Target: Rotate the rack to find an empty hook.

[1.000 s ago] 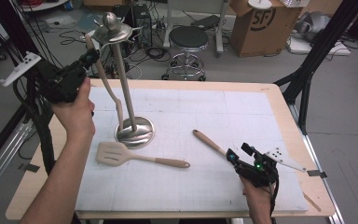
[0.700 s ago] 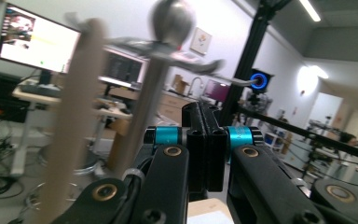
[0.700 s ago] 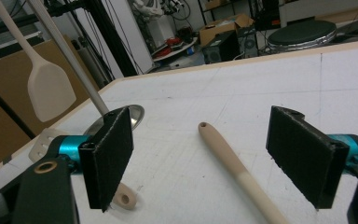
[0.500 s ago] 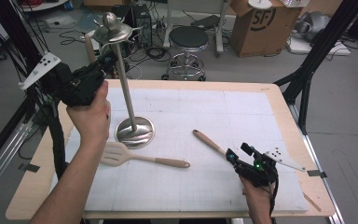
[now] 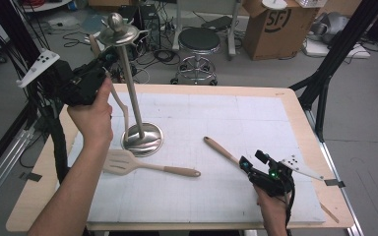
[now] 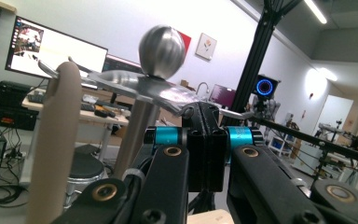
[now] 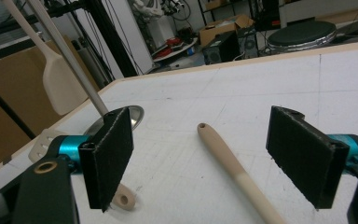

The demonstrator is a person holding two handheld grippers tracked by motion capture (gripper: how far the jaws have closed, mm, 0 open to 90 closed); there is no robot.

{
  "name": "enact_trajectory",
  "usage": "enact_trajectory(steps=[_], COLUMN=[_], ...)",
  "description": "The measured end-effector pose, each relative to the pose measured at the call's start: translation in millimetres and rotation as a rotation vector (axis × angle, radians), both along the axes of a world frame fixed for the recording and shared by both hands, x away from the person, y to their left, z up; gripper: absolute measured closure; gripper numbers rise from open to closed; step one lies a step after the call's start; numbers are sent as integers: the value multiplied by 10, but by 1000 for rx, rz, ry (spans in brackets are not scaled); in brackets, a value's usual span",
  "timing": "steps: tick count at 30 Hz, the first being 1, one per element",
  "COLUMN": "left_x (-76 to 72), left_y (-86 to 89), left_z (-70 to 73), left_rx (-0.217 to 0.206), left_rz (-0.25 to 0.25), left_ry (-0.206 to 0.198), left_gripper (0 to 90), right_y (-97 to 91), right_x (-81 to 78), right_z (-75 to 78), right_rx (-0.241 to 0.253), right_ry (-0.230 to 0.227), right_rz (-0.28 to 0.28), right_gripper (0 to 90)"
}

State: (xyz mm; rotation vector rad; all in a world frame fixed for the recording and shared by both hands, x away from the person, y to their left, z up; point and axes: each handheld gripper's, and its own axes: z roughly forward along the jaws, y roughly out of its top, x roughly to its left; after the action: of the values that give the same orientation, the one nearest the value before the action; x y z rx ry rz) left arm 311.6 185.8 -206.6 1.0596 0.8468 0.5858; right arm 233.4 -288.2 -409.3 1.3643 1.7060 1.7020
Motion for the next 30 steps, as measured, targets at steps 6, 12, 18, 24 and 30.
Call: enact_trajectory(steps=[6, 12, 18, 24, 30], left_x=[47, 100, 189, 217, 118], left_y=[133, 216, 358, 432, 363], left_z=[9, 6, -30, -48, -92], left_rx=[-9, -13, -29, -36, -40], left_rz=[24, 45, 71, 72, 40], left_ry=[7, 15, 49, 60, 49], left_gripper=[897, 897, 897, 897, 897], right_y=[3, 2, -14, -5, 13], right_x=[1, -2, -10, -9, -9], right_z=[-1, 5, 9, 6, -2], right_rx=[-5, -1, 0, -1, -4], right_ry=[1, -1, -1, 0, 3], right_rz=[-1, -1, -5, -3, -5], right_gripper=[222, 223, 223, 223, 223])
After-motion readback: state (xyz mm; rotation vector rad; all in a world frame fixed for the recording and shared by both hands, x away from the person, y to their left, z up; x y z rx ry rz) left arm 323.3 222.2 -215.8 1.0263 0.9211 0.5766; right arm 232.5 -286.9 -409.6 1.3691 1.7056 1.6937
